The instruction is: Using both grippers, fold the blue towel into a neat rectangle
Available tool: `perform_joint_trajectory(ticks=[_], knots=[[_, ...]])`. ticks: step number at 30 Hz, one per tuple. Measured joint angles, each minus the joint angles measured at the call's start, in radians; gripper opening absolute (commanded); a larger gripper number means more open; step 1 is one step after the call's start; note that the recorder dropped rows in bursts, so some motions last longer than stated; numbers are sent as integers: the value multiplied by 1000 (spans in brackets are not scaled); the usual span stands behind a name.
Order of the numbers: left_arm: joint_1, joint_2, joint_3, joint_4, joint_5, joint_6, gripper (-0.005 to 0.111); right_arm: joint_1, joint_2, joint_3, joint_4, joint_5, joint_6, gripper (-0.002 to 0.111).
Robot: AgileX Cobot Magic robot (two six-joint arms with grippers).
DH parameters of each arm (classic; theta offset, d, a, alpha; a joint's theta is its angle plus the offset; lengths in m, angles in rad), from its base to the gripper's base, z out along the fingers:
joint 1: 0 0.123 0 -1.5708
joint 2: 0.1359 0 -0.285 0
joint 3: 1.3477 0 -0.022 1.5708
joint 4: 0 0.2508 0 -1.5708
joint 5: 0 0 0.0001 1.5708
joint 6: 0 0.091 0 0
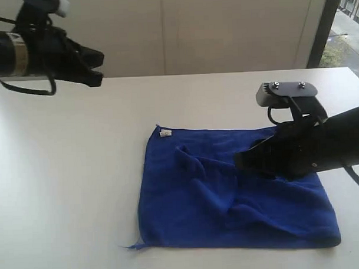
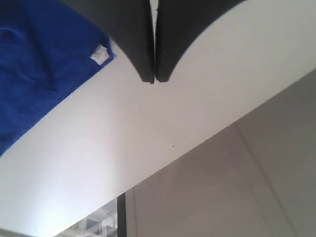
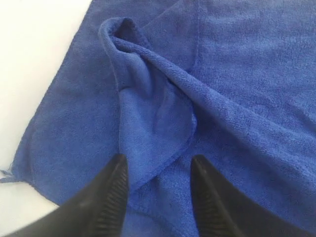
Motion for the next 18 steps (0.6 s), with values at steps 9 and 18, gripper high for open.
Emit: perform_joint_trajectory(ticks=[9, 18], knots=[[-176, 212, -218, 2, 218, -6, 59, 0, 92, 2, 16, -72, -30, 40], [-280, 377, -359, 2, 197, -204, 56, 0, 116, 43, 18, -125, -68, 40]])
